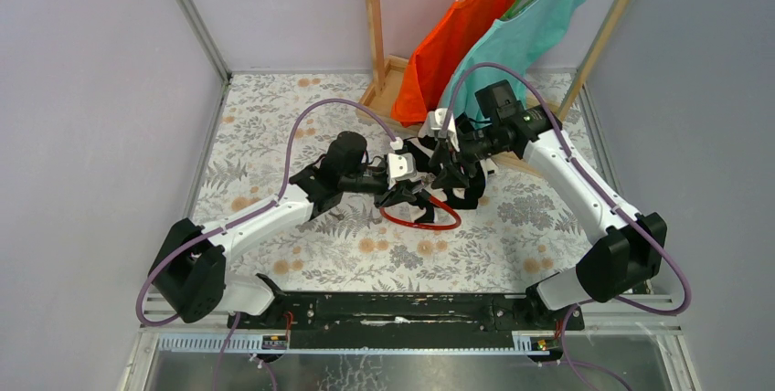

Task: Lock with the key
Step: Lock the lock, then place the lock at the center of the board, then place the key at the center of the board, then reset both arms

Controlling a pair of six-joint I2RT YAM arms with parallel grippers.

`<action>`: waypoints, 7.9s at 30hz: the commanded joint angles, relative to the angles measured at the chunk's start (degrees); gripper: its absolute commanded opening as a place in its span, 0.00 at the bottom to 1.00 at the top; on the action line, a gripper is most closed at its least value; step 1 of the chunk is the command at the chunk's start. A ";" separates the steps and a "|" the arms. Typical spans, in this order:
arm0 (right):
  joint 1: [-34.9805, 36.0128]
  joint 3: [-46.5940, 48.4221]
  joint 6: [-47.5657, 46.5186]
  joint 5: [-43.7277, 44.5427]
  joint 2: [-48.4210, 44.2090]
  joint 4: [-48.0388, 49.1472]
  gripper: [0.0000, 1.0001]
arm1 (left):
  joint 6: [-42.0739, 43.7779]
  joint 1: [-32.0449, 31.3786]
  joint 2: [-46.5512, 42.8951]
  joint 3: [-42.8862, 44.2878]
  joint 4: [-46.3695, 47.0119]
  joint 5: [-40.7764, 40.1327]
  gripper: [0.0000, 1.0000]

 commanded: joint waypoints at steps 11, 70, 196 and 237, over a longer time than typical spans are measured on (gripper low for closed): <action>2.64 1.61 9.22 2.65 -0.97 3.84 0.33 | 0.81 -0.41 -0.53 -1.16 -0.55 0.94 0.00; -1.79 8.93 -2.00 19.11 -4.42 -1.75 0.00 | 1.40 -0.36 -2.45 -1.88 -2.10 -1.89 0.00; 16.17 3.09 41.61 52.98 2.67 29.84 0.99 | -16.05 52.45 -20.92 -4.65 -3.28 -15.15 1.00; -6.91 -33.12 43.10 64.09 -32.72 52.70 0.99 | -14.56 41.44 -21.71 -2.82 1.29 -16.26 1.00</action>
